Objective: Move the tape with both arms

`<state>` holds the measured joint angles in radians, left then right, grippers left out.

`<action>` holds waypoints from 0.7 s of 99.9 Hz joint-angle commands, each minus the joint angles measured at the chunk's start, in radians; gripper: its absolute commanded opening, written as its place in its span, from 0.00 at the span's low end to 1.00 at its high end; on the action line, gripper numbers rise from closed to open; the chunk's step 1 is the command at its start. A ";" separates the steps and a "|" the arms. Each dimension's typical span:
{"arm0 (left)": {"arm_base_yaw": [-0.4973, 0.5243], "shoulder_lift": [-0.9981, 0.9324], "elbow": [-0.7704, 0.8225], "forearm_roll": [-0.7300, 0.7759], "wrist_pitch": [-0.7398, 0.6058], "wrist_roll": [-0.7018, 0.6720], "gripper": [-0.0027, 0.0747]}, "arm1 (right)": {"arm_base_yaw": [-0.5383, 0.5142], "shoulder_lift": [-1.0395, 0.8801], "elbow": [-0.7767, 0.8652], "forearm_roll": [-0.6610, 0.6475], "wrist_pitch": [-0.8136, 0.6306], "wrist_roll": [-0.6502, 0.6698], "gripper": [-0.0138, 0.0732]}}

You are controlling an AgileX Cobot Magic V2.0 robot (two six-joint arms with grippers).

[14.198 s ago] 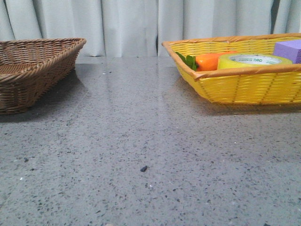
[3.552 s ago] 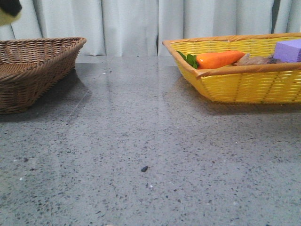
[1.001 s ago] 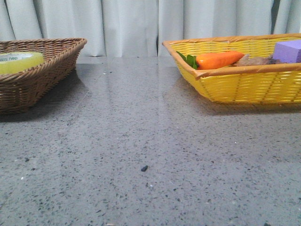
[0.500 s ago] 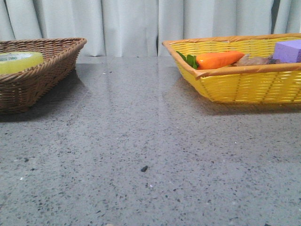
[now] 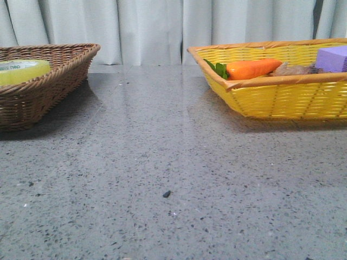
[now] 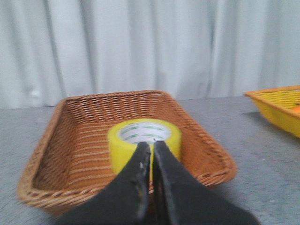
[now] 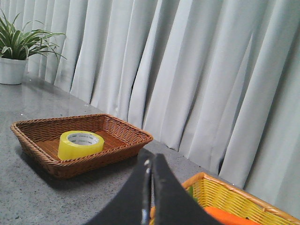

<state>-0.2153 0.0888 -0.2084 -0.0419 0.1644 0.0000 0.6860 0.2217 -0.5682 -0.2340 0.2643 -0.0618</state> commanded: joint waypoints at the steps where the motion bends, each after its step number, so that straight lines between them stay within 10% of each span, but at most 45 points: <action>1: 0.061 -0.033 0.026 0.005 -0.094 -0.008 0.01 | 0.000 0.013 -0.020 -0.015 -0.075 0.002 0.07; 70: 0.198 -0.125 0.221 -0.027 0.115 -0.012 0.01 | 0.000 0.013 -0.020 -0.015 -0.074 0.002 0.07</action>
<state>-0.0182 -0.0067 0.0037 -0.0578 0.3269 0.0000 0.6860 0.2217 -0.5682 -0.2340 0.2662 -0.0618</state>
